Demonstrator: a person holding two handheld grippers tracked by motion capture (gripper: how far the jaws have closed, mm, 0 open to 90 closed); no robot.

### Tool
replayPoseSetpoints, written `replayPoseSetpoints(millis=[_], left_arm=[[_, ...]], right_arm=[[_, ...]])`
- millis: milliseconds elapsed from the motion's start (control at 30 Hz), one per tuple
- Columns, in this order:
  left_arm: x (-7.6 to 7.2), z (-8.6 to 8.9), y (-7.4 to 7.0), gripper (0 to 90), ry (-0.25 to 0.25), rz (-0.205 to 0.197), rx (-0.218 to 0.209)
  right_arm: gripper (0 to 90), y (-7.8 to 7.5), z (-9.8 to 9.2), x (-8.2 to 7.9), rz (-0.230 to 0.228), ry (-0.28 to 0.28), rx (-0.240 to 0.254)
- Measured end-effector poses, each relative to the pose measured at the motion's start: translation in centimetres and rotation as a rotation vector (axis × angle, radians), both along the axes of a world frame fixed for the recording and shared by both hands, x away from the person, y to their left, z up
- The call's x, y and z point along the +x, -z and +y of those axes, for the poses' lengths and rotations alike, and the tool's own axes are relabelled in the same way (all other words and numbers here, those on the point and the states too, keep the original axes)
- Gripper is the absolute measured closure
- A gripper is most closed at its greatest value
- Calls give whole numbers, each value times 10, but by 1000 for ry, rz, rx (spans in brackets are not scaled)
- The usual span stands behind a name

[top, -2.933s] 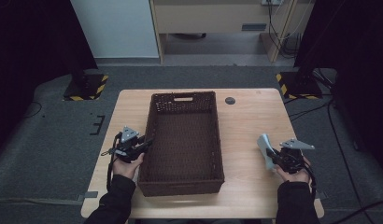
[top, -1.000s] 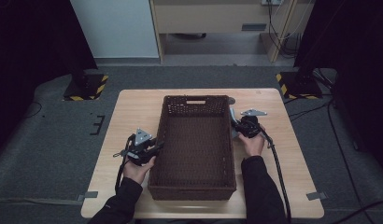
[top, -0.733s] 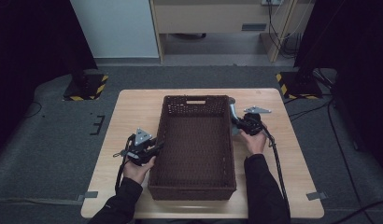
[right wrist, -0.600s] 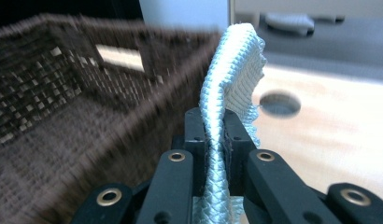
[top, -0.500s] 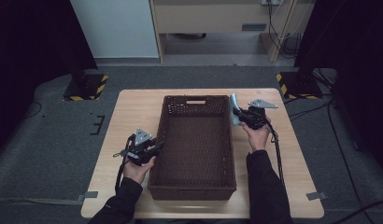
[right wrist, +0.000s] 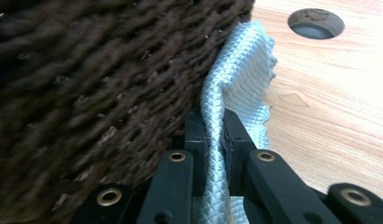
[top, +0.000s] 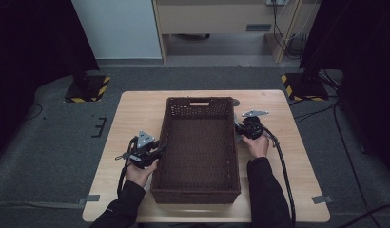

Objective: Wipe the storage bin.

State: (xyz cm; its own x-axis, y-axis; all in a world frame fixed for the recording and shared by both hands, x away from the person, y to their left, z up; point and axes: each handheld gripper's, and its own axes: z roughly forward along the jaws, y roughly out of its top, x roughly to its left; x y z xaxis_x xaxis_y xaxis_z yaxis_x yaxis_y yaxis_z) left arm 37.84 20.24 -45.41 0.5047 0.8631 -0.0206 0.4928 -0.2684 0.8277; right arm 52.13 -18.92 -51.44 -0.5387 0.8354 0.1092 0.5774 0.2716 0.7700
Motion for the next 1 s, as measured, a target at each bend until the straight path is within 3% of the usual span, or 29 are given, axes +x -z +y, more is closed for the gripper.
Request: replayPoseSetpoints(millis=[67, 100, 200, 267, 300, 433, 567, 733, 833, 900, 1000], left_arm=[[0, 0, 0, 664, 0, 0, 0], [0, 0, 0, 664, 0, 0, -1], [0, 0, 0, 665, -4, 1, -4], [0, 0, 0, 667, -7, 1, -4], [0, 0, 0, 668, -7, 1, -6], [0, 0, 0, 668, -8, 1, -5], [0, -1, 0, 673, -18, 1, -9], [3, 0, 0, 680, -26, 5, -12], [5, 1, 0, 681, -29, 3, -15], [6, 1, 0, 681, -31, 4, -14], [8, 2, 0, 680, -35, 2, -14]], right_arm=[[839, -7, 1, -2, -13, -9, -2], [839, -13, 1, -3, -43, -8, 0], [840, -41, -5, -11, -178, -2, 92], [840, -54, -7, -15, -231, -3, 128], [840, -58, -8, -16, -235, -7, 140], [840, -52, -7, -14, -199, -32, 69], [840, -25, -8, -9, -88, -21, 9], [839, 0, -9, -8, 9, -17, -26], [839, -4, -11, -12, -11, -28, 15], [839, -15, -14, -15, -44, -31, 38], [839, -36, -20, -20, -125, -43, 114]])
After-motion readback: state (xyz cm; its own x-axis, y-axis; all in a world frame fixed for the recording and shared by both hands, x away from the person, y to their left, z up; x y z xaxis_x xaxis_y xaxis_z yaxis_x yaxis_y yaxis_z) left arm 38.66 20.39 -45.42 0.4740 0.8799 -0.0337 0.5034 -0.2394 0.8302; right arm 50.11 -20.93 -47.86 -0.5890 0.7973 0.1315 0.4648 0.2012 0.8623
